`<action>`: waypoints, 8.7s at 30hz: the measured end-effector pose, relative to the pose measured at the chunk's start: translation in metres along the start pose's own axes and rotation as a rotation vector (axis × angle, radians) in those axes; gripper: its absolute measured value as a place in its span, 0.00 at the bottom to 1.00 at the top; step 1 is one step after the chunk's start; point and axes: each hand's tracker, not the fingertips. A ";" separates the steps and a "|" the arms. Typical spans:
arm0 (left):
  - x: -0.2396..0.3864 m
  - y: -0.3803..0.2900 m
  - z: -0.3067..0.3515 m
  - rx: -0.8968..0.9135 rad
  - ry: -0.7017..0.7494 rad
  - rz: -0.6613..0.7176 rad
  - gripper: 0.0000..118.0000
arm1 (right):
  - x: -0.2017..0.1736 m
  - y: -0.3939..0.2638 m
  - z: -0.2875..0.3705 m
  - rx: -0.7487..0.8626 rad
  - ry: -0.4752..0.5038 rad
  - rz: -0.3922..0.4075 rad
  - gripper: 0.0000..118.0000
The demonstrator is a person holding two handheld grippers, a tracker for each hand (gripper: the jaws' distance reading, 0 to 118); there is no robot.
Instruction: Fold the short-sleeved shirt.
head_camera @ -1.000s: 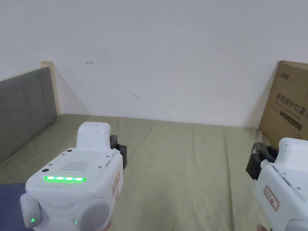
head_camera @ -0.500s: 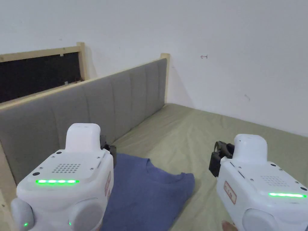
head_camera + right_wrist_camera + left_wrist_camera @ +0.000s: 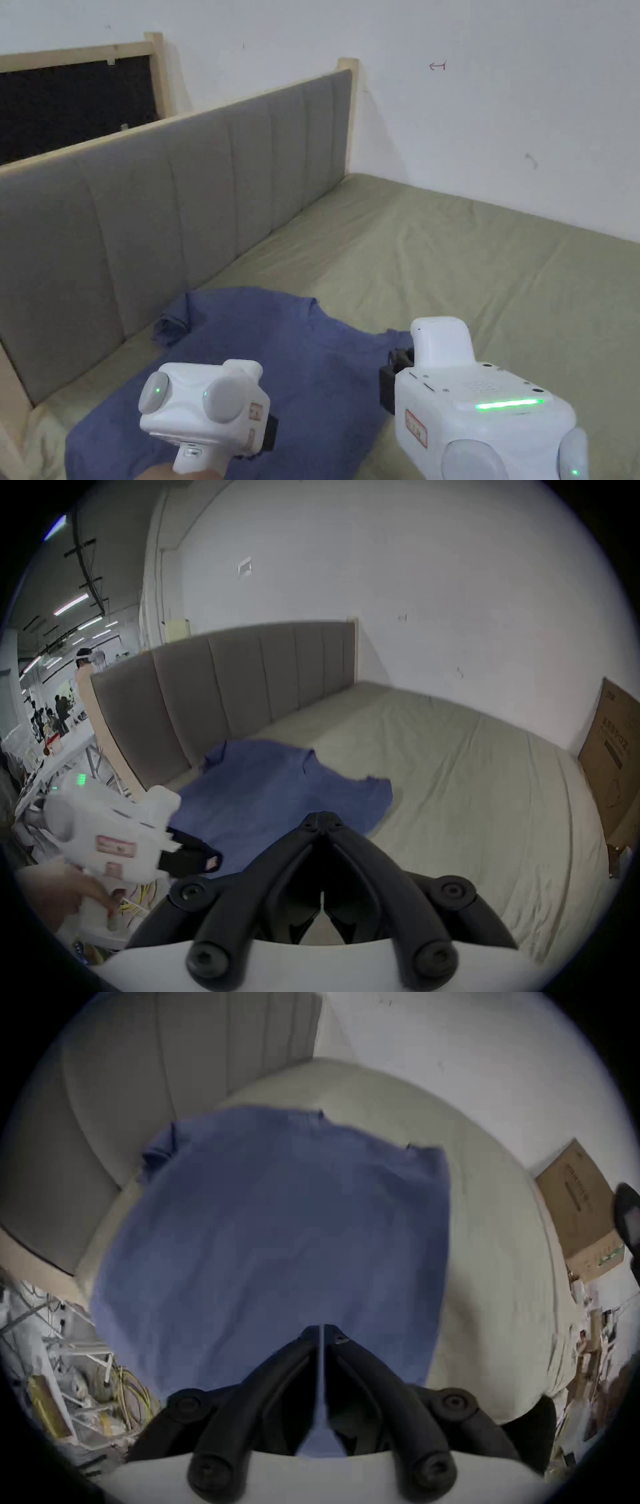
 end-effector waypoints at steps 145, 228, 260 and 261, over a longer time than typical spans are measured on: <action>0.398 -0.147 -0.018 -0.011 -0.441 -0.445 0.09 | 0.532 -0.183 0.147 -0.422 -0.540 -0.513 0.01; 0.244 -0.042 0.122 0.395 -0.382 -0.230 0.91 | 0.346 -0.151 0.293 -0.043 -0.487 -0.600 0.90; 0.288 0.152 -0.170 -0.043 -0.052 -0.420 0.83 | 0.420 -0.166 0.193 -0.139 -0.416 -0.686 0.00; 0.289 0.152 -0.163 -0.035 -0.060 -0.440 0.72 | 0.427 -0.166 0.196 -0.131 -0.434 -0.683 0.00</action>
